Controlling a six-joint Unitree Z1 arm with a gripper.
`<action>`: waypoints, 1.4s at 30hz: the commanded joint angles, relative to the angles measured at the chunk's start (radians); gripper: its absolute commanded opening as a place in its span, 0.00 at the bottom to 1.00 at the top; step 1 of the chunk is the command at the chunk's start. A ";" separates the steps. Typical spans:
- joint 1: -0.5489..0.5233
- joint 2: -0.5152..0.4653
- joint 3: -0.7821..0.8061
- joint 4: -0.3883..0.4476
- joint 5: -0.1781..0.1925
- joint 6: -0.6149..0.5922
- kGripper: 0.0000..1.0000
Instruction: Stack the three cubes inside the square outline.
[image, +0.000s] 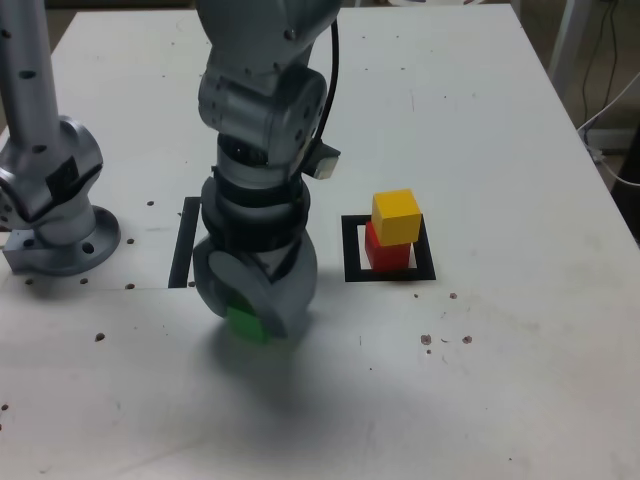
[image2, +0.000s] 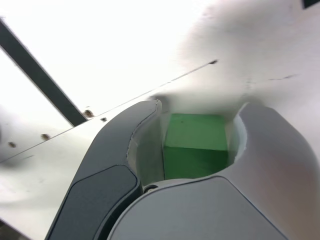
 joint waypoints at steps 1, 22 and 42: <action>-0.002 -0.012 -0.009 0.020 0.004 0.003 0.00; 0.155 -0.059 -0.458 0.412 -0.023 -0.026 0.00; 0.283 0.110 -0.668 0.407 0.027 -0.248 0.00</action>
